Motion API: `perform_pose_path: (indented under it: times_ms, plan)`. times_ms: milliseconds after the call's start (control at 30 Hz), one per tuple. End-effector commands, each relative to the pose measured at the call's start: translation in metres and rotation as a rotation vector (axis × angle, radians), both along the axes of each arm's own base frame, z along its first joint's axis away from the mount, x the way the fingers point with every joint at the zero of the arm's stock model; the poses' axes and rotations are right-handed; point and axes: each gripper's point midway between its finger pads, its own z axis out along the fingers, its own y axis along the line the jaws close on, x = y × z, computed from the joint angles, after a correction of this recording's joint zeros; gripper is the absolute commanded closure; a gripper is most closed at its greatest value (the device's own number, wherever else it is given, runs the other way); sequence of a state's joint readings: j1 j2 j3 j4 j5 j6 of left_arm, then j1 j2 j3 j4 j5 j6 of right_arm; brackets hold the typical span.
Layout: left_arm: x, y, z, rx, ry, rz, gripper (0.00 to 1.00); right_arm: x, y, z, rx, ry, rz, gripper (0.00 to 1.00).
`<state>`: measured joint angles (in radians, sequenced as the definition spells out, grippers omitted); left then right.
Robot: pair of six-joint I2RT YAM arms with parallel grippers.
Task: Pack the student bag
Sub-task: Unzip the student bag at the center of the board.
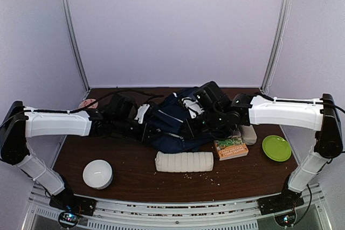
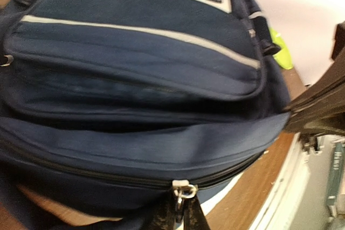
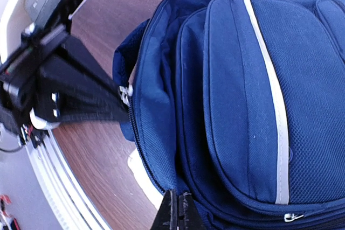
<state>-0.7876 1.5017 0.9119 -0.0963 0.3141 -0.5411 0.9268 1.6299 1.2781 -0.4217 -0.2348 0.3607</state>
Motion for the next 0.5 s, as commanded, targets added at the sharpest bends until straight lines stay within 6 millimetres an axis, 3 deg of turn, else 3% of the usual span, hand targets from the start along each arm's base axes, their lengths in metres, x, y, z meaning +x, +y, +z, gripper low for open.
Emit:
perform_pose_path:
  times_ms: [0,267,467]
  plan:
    - [0.004,0.048,-0.019,0.262,-0.035,0.079,1.0,-0.006,-0.02,0.015,-0.043,-0.085,0.045,1.0]
    - [0.007,0.07,-0.03,0.367,-0.061,0.126,1.0,-0.033,-0.045,-0.031,-0.13,-0.022,0.078,1.0]
    - [0.005,0.076,-0.039,0.395,-0.065,0.128,1.0,-0.045,-0.059,-0.041,-0.137,-0.01,0.071,1.0]
